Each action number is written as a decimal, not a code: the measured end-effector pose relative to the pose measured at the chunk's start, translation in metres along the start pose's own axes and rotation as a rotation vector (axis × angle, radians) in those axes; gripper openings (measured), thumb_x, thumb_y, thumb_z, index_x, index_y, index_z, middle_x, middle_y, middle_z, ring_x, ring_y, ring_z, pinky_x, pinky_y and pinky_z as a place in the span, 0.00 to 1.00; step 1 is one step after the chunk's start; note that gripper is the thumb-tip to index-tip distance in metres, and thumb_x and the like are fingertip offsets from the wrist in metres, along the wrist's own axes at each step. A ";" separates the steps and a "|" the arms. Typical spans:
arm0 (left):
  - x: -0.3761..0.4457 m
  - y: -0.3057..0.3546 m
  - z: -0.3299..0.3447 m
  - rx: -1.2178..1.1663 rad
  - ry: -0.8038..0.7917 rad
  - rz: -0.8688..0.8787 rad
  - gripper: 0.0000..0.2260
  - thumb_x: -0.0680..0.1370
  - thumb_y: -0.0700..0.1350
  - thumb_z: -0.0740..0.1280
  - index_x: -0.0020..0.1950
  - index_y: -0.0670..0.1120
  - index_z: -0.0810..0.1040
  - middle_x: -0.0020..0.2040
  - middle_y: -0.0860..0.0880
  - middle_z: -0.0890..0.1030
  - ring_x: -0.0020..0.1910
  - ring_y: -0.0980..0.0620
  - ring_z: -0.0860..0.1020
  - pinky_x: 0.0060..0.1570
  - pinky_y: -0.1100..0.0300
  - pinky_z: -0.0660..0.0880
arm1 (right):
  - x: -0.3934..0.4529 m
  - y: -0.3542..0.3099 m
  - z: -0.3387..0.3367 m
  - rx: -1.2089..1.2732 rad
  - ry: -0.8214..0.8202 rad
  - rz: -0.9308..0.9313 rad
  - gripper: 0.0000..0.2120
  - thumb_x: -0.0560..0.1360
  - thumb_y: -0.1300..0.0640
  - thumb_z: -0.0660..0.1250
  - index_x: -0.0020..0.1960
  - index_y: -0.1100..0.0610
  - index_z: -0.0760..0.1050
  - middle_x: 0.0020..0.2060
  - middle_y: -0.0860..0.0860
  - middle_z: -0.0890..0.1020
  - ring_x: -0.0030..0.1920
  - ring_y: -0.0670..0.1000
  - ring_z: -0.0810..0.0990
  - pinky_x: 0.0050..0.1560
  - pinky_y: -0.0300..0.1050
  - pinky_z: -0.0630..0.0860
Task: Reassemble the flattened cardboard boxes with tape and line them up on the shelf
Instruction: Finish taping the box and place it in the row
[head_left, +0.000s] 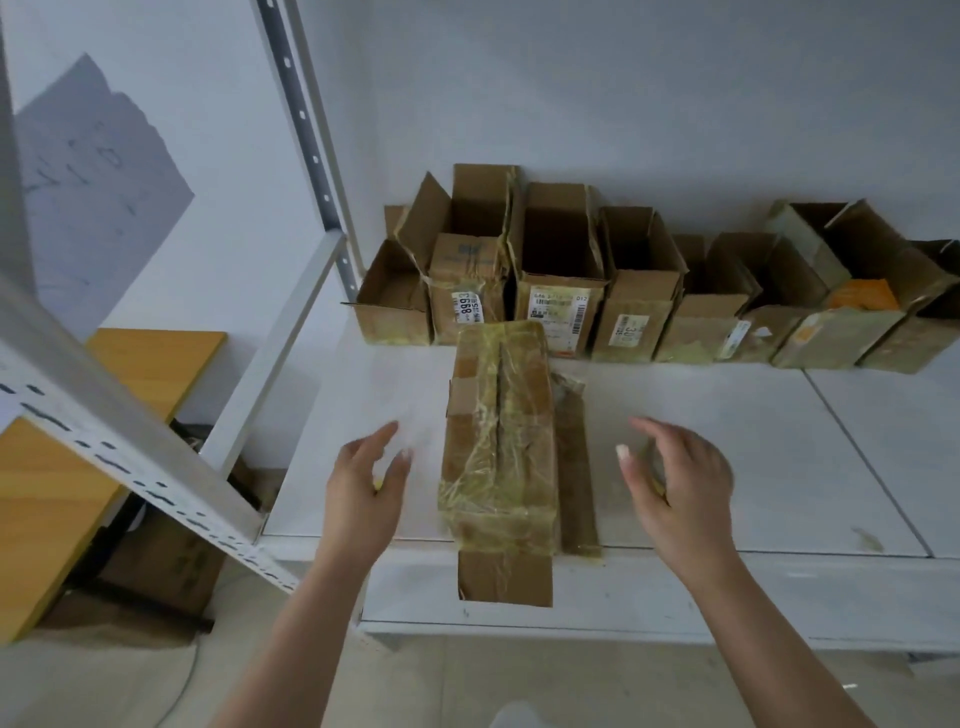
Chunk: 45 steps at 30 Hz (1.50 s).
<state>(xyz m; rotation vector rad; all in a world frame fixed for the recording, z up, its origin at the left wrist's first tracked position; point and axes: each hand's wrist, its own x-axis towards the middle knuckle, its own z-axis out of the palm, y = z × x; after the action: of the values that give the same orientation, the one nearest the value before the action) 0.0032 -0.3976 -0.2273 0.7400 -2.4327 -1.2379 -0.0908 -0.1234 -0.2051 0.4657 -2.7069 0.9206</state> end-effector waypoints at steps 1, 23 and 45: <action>-0.002 0.010 -0.002 -0.131 -0.017 0.060 0.16 0.79 0.53 0.65 0.67 0.56 0.76 0.64 0.50 0.75 0.63 0.59 0.74 0.55 0.71 0.71 | -0.001 -0.017 -0.004 0.073 -0.048 -0.039 0.27 0.77 0.37 0.57 0.66 0.54 0.76 0.58 0.52 0.79 0.62 0.55 0.74 0.60 0.50 0.69; -0.030 0.010 0.019 -0.190 -0.308 0.424 0.29 0.71 0.53 0.72 0.71 0.59 0.69 0.71 0.58 0.67 0.74 0.64 0.61 0.64 0.60 0.73 | -0.034 -0.045 0.018 0.128 -0.392 -0.110 0.34 0.72 0.52 0.73 0.74 0.45 0.61 0.42 0.51 0.86 0.26 0.37 0.71 0.32 0.26 0.66; -0.043 0.091 0.010 -0.377 -0.024 0.398 0.15 0.80 0.63 0.51 0.65 0.62 0.66 0.67 0.48 0.73 0.67 0.46 0.72 0.62 0.45 0.73 | -0.019 -0.071 -0.037 0.323 0.061 -0.047 0.17 0.68 0.39 0.69 0.38 0.52 0.71 0.26 0.41 0.74 0.30 0.40 0.75 0.30 0.29 0.67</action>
<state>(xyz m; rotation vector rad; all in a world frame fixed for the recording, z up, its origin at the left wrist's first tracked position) 0.0062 -0.3218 -0.1609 0.1278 -2.1254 -1.4706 -0.0417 -0.1495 -0.1439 0.5497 -2.4881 1.3419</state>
